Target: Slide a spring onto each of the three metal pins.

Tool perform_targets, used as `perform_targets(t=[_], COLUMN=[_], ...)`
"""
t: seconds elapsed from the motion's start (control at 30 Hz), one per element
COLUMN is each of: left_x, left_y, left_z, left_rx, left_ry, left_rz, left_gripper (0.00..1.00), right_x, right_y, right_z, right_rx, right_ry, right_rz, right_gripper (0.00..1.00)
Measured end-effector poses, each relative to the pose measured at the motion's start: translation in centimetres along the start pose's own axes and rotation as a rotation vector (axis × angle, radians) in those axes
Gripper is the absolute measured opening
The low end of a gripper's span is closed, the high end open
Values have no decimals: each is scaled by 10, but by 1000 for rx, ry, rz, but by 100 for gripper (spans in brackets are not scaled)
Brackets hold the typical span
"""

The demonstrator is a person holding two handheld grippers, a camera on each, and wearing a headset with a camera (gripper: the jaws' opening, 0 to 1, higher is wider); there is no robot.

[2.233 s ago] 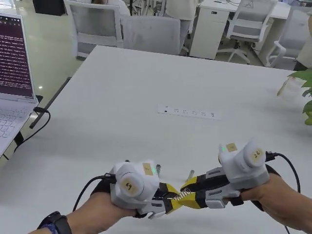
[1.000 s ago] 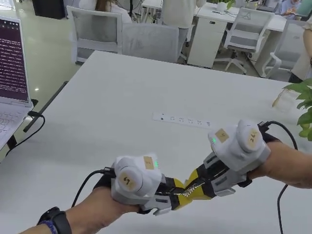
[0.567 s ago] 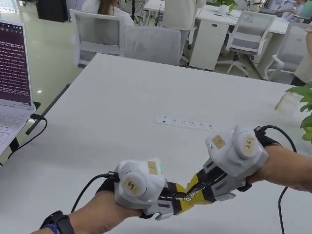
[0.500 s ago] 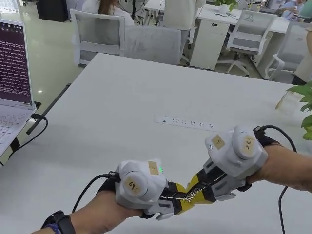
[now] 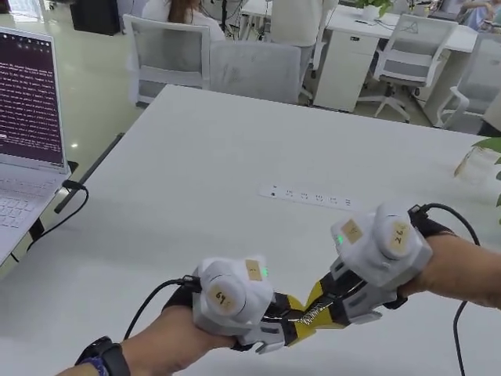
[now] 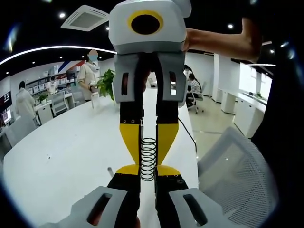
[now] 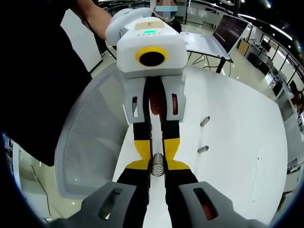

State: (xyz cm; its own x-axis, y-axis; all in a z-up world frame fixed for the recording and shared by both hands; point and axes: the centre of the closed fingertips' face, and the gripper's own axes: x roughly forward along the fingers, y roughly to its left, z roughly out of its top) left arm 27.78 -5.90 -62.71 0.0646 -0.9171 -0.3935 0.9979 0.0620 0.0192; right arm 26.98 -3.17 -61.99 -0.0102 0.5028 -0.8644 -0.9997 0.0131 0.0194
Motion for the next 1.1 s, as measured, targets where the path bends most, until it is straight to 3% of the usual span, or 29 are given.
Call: perform_targets(t=[0.6, 1.1], left_x=[-11, -45], left_y=[6, 24], left_z=[-11, -32], left_rx=[-62, -131], left_ry=[-8, 0], left_rz=[58, 154], left_gripper=[7, 12], right_x=[3, 1], right_y=[-7, -22], right_z=[-19, -44], right_rx=[55, 102], right_ry=[10, 38], right_rz=[-42, -68], right_gripper=[8, 8])
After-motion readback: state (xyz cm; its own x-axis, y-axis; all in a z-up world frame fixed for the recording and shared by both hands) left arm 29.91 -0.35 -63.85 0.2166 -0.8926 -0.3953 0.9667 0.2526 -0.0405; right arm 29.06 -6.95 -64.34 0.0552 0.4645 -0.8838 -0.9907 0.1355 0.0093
